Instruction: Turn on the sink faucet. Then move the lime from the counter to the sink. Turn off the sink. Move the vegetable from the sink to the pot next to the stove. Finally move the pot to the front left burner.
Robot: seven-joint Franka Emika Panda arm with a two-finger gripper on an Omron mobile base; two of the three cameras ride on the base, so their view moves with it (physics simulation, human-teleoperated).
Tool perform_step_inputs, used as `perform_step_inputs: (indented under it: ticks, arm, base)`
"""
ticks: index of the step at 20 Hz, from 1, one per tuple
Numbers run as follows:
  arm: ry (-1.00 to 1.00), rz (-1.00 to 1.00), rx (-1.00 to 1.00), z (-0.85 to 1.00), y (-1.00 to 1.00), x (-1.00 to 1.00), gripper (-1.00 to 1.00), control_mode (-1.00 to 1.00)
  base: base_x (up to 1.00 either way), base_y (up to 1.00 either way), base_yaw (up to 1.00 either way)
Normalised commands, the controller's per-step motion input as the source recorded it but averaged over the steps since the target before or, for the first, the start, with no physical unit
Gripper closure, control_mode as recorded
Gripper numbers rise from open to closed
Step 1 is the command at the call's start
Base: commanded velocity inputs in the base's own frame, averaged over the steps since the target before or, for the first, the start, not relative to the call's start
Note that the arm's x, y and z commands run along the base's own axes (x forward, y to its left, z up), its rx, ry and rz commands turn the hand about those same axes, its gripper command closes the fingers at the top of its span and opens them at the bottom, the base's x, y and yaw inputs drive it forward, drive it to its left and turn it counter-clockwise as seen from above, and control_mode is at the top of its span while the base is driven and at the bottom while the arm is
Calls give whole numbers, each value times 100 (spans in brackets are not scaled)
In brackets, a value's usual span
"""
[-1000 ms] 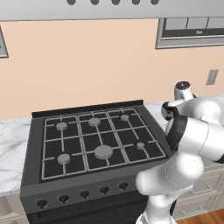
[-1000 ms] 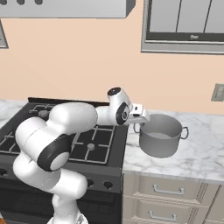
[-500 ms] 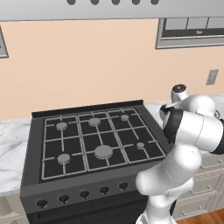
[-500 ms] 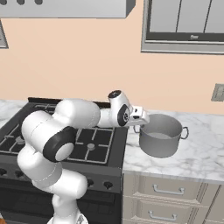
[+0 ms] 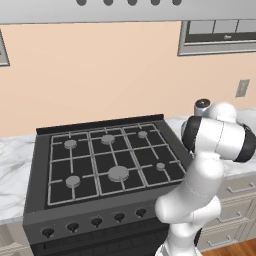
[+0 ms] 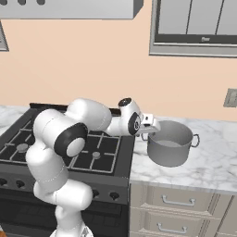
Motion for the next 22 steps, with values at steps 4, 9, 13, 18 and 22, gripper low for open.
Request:
perform_step_inputs:
  ticks: [4, 9, 13, 18, 22]
  arm:
    - [0, 3, 0, -15, -9, 14, -100, -100]
    - [0, 3, 0, -17, -8, 1, 100, -100]
    - [0, 0, 0, -6, -4, 0, 100, -100]
    - [0, 0, 0, 0, 0, 0, 100, -100]
    - [0, 6, 0, 25, 2, -19, 100, -100]
  base:
    - [0, 0, 0]
    - [0, 0, 0]
    - [0, 0, 0]
    - [0, 0, 0]
    - [0, 0, 0]
